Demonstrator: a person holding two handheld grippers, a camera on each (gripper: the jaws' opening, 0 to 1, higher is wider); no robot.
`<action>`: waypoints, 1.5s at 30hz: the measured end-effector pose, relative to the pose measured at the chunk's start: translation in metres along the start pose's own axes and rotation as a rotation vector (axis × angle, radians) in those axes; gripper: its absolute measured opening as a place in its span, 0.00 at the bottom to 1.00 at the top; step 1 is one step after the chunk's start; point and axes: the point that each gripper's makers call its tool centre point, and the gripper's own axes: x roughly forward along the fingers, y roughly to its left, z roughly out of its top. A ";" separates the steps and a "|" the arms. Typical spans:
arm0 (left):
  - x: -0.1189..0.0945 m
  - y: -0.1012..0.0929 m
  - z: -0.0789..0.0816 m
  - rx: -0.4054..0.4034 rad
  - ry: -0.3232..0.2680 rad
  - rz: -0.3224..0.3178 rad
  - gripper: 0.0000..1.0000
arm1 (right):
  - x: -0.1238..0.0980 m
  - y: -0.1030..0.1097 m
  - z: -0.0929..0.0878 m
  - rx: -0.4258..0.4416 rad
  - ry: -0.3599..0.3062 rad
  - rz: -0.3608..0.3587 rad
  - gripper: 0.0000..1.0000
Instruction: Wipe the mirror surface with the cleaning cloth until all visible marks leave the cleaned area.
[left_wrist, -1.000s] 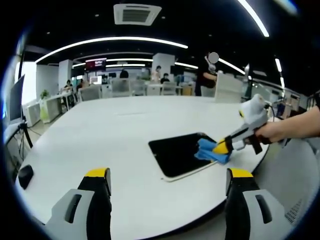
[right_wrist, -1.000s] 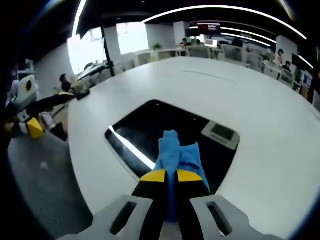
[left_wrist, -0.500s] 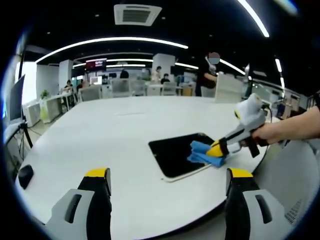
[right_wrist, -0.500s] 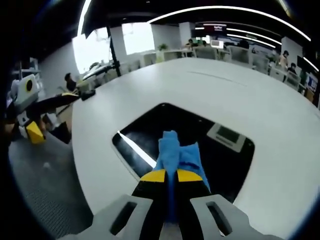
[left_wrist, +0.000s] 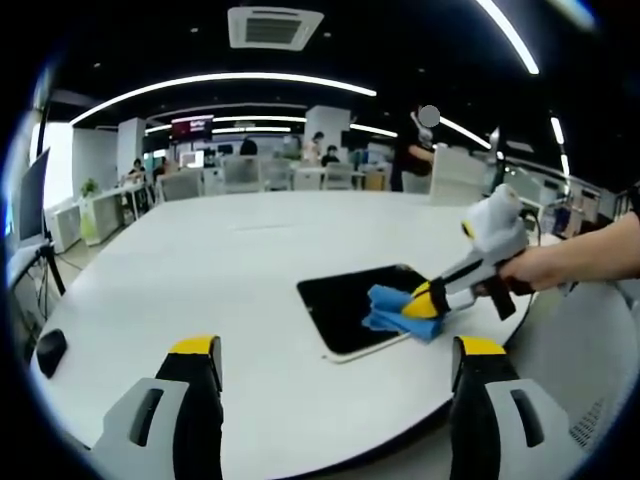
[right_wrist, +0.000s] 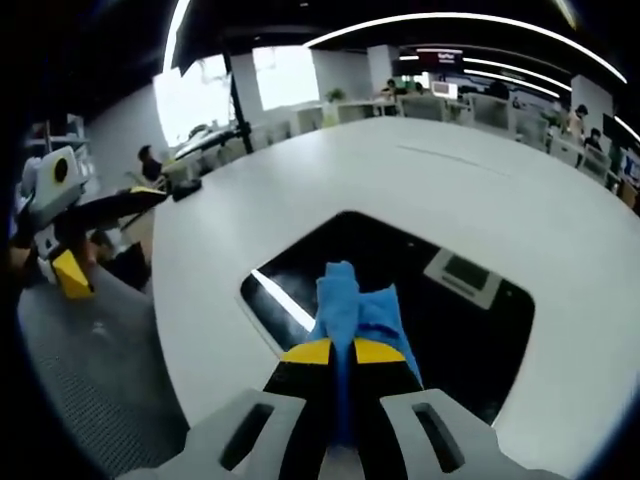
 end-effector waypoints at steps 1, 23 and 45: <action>0.000 0.000 0.000 -0.001 0.001 -0.001 0.95 | 0.001 0.002 0.001 -0.001 -0.001 0.004 0.01; 0.000 0.000 0.001 -0.002 -0.005 -0.004 0.95 | 0.033 0.048 0.021 -0.040 -0.003 0.064 0.01; 0.000 0.000 0.002 -0.002 -0.013 -0.001 0.95 | 0.038 0.054 0.024 -0.051 -0.001 0.055 0.01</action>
